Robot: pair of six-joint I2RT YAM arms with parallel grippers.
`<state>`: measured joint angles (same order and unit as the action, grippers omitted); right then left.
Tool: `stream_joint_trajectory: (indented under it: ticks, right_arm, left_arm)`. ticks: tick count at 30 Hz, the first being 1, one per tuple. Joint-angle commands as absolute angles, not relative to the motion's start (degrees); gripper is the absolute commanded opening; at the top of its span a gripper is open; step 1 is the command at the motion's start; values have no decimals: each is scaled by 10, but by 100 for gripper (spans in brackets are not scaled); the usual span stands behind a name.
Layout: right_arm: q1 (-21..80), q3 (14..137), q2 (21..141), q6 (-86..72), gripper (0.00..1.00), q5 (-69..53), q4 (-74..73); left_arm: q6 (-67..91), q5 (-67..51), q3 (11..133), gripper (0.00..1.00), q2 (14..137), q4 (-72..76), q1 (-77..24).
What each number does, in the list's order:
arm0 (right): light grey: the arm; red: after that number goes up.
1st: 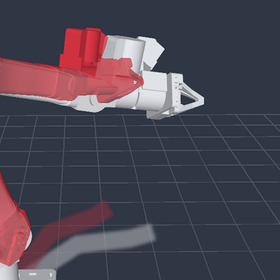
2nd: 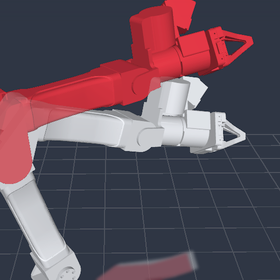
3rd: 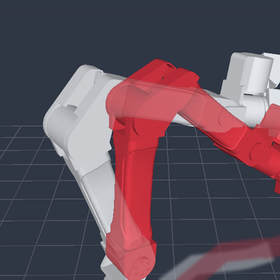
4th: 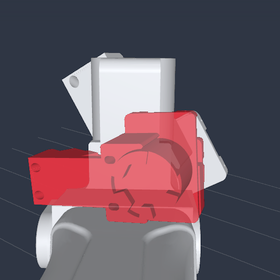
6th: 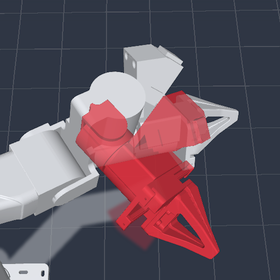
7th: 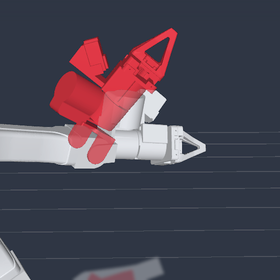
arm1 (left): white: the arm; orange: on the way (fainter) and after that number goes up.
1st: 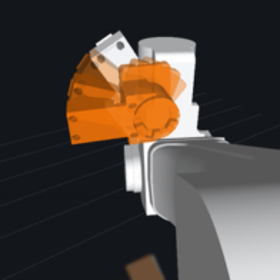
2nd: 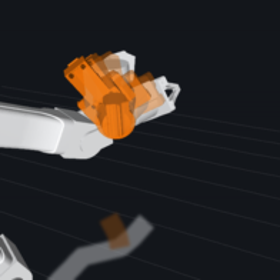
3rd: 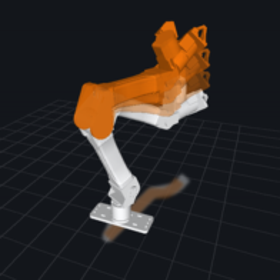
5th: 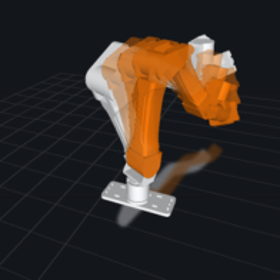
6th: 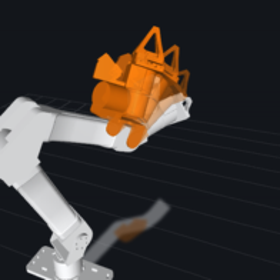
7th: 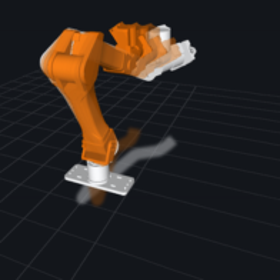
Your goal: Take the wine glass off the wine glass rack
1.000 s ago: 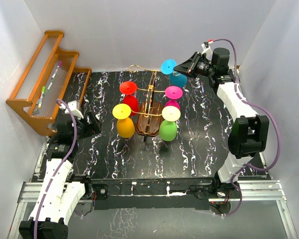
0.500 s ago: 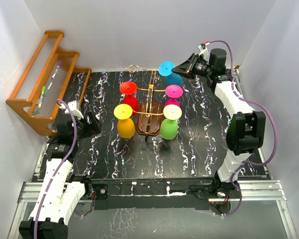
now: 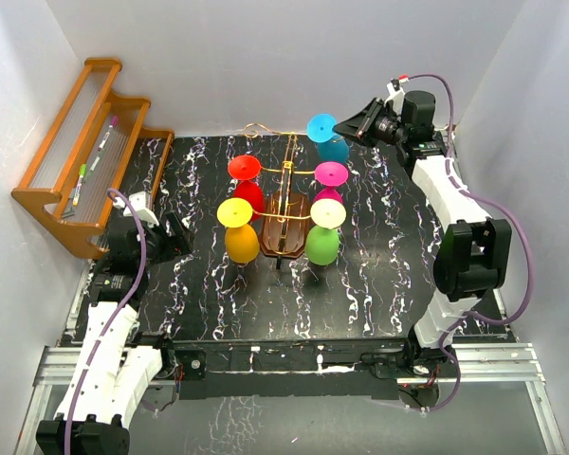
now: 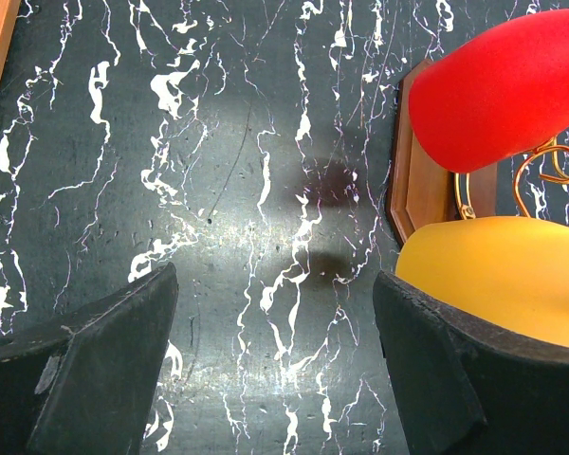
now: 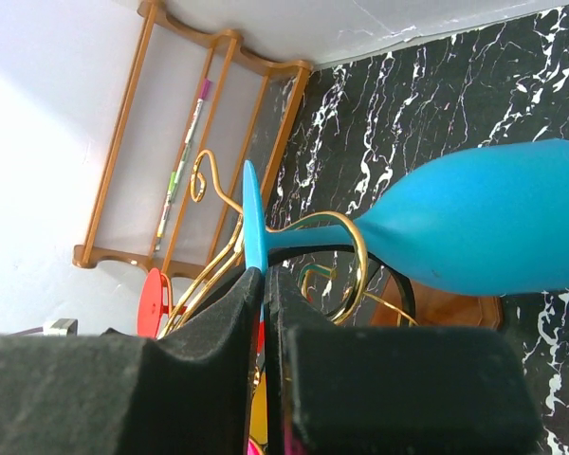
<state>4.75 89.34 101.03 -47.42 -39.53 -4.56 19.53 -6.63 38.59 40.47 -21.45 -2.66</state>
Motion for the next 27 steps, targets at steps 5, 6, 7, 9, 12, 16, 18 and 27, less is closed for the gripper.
stream_joint_trajectory:
  ticks: [5,6,7,9,12,16,18,27]
  right_arm:
    - [44,883,954,-468,8,-374,-14]
    - [44,881,952,-468,8,-372,-14]
    - [43,880,950,-469,8,-373,-14]
    - [42,880,952,-474,8,-389,-9]
    - [42,882,956,-476,8,-404,-4]
    - [42,888,964,-478,8,-423,-1]
    - [42,892,971,-479,8,-437,-1]
    - [42,888,972,-476,8,-463,-7]
  left_arm:
    - [196,-72,386,81,403,-208,-29]
    - [196,-72,386,81,403,-208,-28]
    - [196,-72,387,81,403,-208,-28]
    - [196,-73,386,81,403,-208,-28]
    - [196,-73,386,81,403,-208,-28]
    - [196,-73,386,81,403,-208,-29]
    - [196,-73,386,81,403,-208,-28]
    - [196,-74,386,81,404,-208,-28]
